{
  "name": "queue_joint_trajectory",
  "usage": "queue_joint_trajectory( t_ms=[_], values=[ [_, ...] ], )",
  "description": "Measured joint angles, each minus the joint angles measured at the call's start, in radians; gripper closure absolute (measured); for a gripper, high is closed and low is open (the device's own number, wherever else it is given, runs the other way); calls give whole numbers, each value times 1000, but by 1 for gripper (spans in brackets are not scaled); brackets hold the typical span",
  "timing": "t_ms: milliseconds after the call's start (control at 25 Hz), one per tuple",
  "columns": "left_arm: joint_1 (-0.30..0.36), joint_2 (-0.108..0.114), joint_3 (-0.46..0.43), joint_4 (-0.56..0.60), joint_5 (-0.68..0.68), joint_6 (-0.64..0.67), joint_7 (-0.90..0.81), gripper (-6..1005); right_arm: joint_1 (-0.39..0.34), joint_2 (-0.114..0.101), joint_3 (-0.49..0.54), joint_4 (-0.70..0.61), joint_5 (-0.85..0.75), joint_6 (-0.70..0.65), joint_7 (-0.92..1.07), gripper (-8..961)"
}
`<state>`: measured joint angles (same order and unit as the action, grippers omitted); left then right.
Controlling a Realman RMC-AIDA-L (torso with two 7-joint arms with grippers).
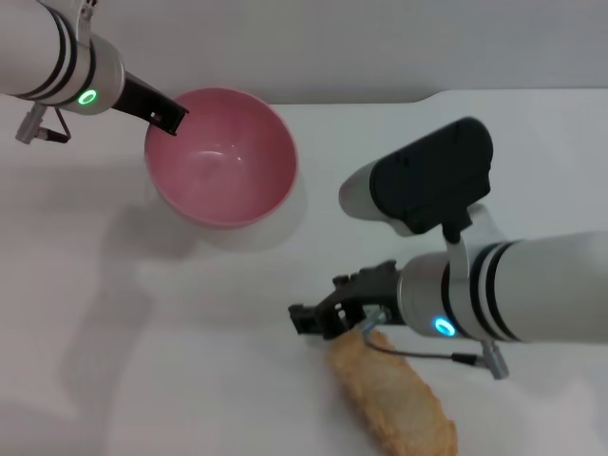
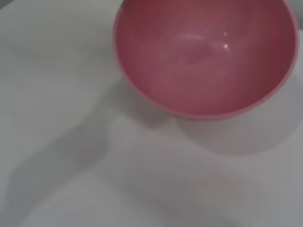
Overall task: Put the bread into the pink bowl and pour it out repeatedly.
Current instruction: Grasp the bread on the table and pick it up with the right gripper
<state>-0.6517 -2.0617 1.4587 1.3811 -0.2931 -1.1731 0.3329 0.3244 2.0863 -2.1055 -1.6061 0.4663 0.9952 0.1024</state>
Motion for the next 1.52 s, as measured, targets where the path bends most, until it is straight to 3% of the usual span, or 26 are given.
queue_joint_trajectory(
  t_ms=[320,600,920,1120,1320,1520],
  values=[
    [4,0,-1,-10,0,17,0,957,-36,1,-50,-11,-27,-5,61,289],
    [6,1,-2,-10,0,21,0,957,-69,1,-115,-96,-206,42,168,288],
    [6,2,-3,-10,0,23,0,957,-80,1,-179,-115,-214,63,228,288],
    [7,1,-3,-10,15,19,-5,957,-131,1,-206,-182,-266,96,252,288],
    [8,1,-3,-10,25,22,-12,957,-136,3,-244,-242,-397,166,313,288],
    [7,0,-3,-10,25,22,-12,957,-138,1,-240,-236,-405,174,317,287]
  ],
)
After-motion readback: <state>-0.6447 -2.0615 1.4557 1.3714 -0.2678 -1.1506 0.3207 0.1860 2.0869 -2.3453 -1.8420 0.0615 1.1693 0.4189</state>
